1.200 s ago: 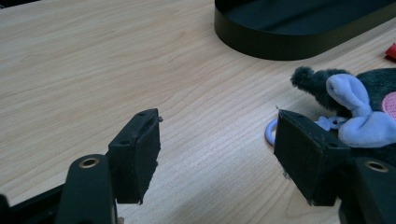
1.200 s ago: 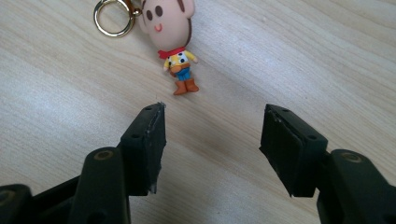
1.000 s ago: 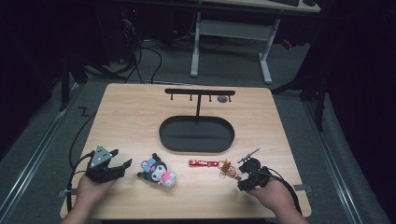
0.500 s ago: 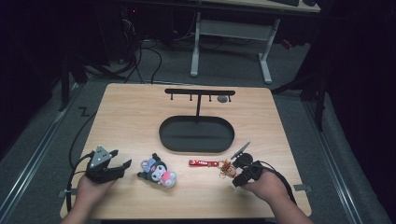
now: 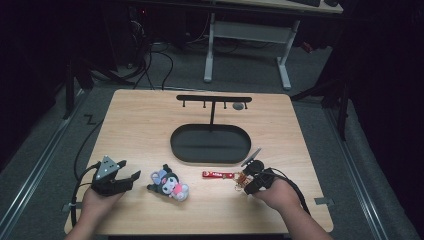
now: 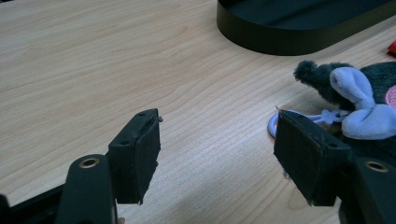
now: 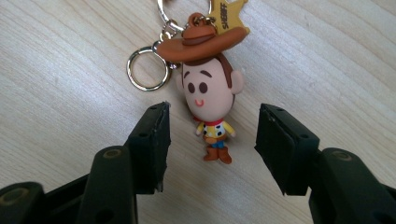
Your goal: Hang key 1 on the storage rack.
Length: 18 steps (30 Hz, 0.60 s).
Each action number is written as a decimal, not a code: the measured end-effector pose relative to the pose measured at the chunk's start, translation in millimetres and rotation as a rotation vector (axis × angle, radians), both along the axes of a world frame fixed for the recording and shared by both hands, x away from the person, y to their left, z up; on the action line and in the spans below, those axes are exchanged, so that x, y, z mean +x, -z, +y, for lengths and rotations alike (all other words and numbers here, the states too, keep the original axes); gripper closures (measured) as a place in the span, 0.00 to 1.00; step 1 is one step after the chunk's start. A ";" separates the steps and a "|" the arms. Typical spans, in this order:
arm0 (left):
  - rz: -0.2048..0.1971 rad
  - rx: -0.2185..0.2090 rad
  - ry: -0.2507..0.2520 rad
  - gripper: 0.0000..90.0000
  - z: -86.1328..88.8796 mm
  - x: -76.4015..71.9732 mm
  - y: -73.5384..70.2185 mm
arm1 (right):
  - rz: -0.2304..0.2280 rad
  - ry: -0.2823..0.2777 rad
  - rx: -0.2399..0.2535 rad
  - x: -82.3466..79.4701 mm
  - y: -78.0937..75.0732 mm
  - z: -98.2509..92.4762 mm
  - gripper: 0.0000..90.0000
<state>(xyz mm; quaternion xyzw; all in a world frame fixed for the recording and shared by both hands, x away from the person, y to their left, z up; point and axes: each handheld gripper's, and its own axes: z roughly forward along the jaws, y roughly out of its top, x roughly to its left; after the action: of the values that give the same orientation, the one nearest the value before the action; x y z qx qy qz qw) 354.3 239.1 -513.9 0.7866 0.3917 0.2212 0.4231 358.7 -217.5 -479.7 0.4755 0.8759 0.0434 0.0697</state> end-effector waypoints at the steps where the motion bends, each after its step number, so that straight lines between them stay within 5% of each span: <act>1: 0.001 0.001 0.001 0.35 -0.2 0.0 -0.1 | 0.002 -0.003 -0.001 0.3 0.6 0.4 0.51; 18: -0.002 0.002 0.002 0.35 -0.6 0.0 0.2 | 0.019 -0.011 -0.002 7.4 8.2 7.7 0.57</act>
<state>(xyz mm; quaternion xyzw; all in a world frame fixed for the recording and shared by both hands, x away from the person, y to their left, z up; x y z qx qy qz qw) 354.3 238.4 -514.1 0.7873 0.3902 0.2217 0.4228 366.1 -209.7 -487.9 0.4709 0.8792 0.0383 0.0615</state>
